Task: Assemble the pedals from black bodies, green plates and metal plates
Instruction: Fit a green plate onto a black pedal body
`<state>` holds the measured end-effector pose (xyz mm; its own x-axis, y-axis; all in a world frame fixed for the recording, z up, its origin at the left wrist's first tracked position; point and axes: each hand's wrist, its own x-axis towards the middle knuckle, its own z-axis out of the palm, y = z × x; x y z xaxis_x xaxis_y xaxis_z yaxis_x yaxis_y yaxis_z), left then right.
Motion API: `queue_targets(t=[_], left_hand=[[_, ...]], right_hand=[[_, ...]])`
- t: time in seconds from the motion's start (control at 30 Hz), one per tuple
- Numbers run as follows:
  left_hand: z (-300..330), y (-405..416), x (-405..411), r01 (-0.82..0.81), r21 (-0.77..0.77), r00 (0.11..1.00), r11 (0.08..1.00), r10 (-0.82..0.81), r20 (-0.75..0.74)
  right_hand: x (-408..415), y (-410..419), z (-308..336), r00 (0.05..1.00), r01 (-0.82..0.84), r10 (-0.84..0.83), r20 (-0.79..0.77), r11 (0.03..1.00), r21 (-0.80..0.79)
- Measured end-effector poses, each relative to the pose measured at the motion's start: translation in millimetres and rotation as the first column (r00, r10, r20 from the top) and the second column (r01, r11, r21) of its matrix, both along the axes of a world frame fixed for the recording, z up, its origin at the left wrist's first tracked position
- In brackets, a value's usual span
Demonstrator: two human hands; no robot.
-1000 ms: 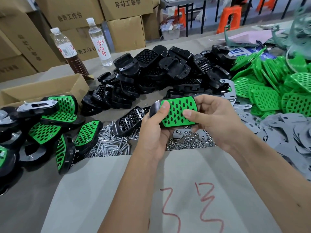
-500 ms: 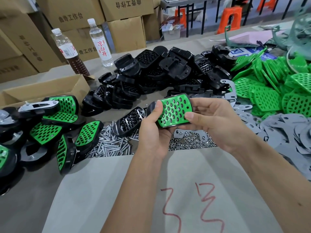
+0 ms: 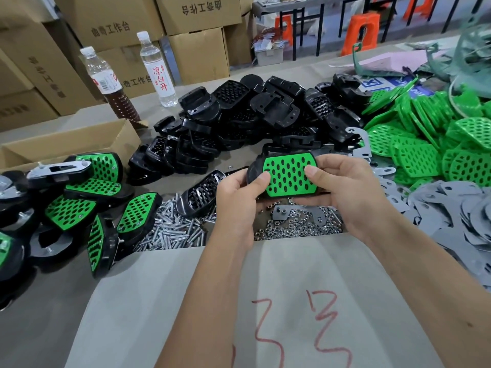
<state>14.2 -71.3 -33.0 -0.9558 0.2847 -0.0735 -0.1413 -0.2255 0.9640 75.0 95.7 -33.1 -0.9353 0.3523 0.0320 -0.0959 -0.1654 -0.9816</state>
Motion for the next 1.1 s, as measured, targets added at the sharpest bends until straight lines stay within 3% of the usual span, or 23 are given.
queue_targets(t=[0.23, 0.47, 0.53, 0.6, 0.63, 0.67, 0.8, 0.87, 0.93, 1.0, 1.1], left_hand=[[2, -3, -2, -0.002, -0.005, 1.0, 1.0, 0.002, 0.005], [13, -13, -9, -0.087, 0.207, 0.996, 0.974, 0.088, 0.005], [17, -22, -14, -0.104, 0.322, 0.995, 0.941, 0.102, 0.024], [23, -30, -15, -0.075, 0.445, 0.997, 0.892, 0.065, 0.037], [25, -34, -15, -0.066, 0.501, 0.998, 0.863, 0.049, 0.046], [27, -39, -15, -0.072, 0.543, 0.997, 0.837, 0.049, 0.056], [32, -63, -23, -0.162, 0.596, 0.987, 0.786, 0.122, 0.107], [32, -76, -28, -0.203, 0.585, 0.979, 0.786, 0.156, 0.13], [31, -87, -33, -0.258, 0.565, 0.966, 0.784, 0.199, 0.165], [28, -92, -37, -0.325, 0.563, 0.946, 0.76, 0.248, 0.211], [25, -95, -42, -0.423, 0.53, 0.905, 0.735, 0.313, 0.289]], right_hand=[[1, -2, 0, 0.998, -0.015, 0.021, -0.057, 0.995, 0.101], [1, -21, -4, 0.985, 0.019, 0.013, -0.172, 0.983, 0.181], [-3, -29, -8, 0.981, 0.123, -0.039, -0.189, 0.881, 0.456], [-14, -43, -5, 0.974, 0.191, 0.004, -0.227, 0.524, 0.83], [-22, -52, -1, 0.97, 0.191, 0.072, -0.231, 0.363, 0.912], [-32, -61, 4, 0.972, 0.146, 0.136, -0.189, 0.279, 0.949], [-71, -95, 20, 0.971, -0.198, 0.177, 0.161, 0.215, 0.956], [-84, -102, 22, 0.955, -0.267, 0.181, 0.235, 0.179, 0.947], [-91, -103, 23, 0.973, -0.196, 0.169, 0.156, 0.256, 0.947], [-94, -101, 22, 0.999, -0.037, 0.042, 0.025, 0.316, 0.948], [-95, -97, 21, 0.972, 0.121, -0.225, -0.073, 0.203, 0.972]])
